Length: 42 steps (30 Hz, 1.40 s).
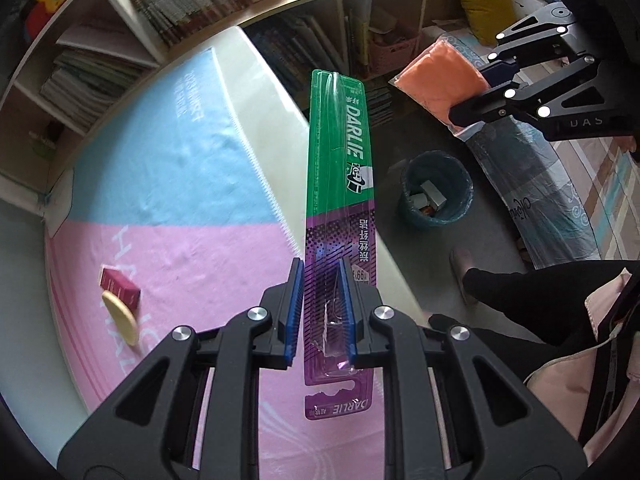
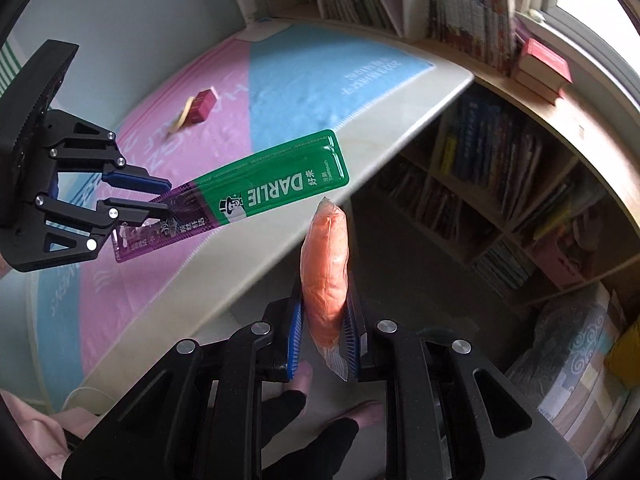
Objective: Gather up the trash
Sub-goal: 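Lift the orange bag and toothbrush pack toward the wastebasket with both tools, then open both tools to drop the bag and toothbrush pack into the wastebasket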
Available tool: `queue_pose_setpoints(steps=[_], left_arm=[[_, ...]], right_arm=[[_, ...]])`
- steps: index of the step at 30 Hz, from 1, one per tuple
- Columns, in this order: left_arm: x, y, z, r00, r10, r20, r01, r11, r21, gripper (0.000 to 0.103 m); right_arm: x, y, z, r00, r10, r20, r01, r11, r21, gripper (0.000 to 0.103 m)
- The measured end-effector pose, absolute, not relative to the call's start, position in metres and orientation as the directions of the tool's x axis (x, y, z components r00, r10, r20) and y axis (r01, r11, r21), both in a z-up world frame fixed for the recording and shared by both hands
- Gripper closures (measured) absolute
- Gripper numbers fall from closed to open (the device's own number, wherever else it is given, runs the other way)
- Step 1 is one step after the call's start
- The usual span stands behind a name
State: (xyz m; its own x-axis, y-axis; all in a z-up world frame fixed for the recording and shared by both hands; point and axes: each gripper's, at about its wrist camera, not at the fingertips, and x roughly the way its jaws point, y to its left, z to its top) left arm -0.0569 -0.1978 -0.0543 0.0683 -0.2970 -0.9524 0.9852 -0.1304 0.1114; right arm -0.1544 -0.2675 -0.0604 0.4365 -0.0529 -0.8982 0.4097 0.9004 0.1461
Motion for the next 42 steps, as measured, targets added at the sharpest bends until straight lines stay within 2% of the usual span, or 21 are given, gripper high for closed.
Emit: queue_pose_setpoints(steps=[15, 27, 29, 30, 31, 32, 33, 34, 39, 41, 42], left_arm=[[-0.228, -0.301, -0.087, -0.036, -0.253, -0.967, 0.941, -0.335, 0.052, 0.087], [-0.296, -0.350, -0.131, -0.084, -0.153, -0.985, 0.921, -0.389, -0.018, 0.087], [-0.302, -0.359, -0.136, -0.078, -0.144, -0.986, 0.922, -0.386, -0.016, 0.085], [-0.305, -0.363, -0.140, -0.067, -0.144, -0.987, 0.921, -0.389, -0.006, 0.082], [-0.307, -0.368, -0.143, -0.039, -0.147, -0.988, 0.923, -0.384, 0.020, 0.054], [-0.308, -0.371, -0.145, -0.024, -0.155, -0.988, 0.925, -0.378, 0.037, 0.034], [-0.309, -0.374, -0.145, -0.022, -0.164, -0.986, 0.926, -0.374, 0.042, 0.033], [-0.309, -0.377, -0.145, -0.019, -0.163, -0.987, 0.929, -0.368, 0.043, 0.033], [-0.299, -0.384, -0.141, -0.013, -0.162, -0.987, 0.944, -0.327, 0.041, 0.025], [-0.292, -0.382, -0.137, -0.009, -0.172, -0.985, 0.950, -0.308, 0.045, 0.020], [-0.290, -0.381, -0.136, -0.008, -0.174, -0.985, 0.952, -0.302, 0.046, 0.020]], right_arm=[[-0.334, -0.333, -0.091, 0.396, -0.096, -0.913, 0.636, 0.746, 0.197, 0.084], [-0.399, -0.367, -0.123, 0.370, -0.039, -0.928, 0.687, 0.684, 0.246, 0.084], [-0.403, -0.373, -0.127, 0.374, -0.028, -0.927, 0.686, 0.681, 0.257, 0.081], [-0.404, -0.375, -0.129, 0.373, -0.027, -0.927, 0.688, 0.679, 0.257, 0.075], [-0.405, -0.379, -0.131, 0.374, -0.019, -0.927, 0.691, 0.673, 0.265, 0.055], [-0.405, -0.383, -0.132, 0.376, -0.019, -0.926, 0.692, 0.670, 0.267, 0.045], [-0.406, -0.386, -0.131, 0.374, -0.032, -0.927, 0.696, 0.670, 0.258, 0.030], [-0.407, -0.389, -0.130, 0.372, -0.046, -0.927, 0.699, 0.671, 0.247, 0.027], [-0.413, -0.403, -0.131, 0.363, -0.045, -0.931, 0.707, 0.664, 0.243, 0.028], [-0.414, -0.407, -0.131, 0.353, -0.055, -0.934, 0.712, 0.663, 0.230, 0.024], [-0.415, -0.409, -0.130, 0.351, -0.060, -0.935, 0.715, 0.662, 0.226, 0.018]])
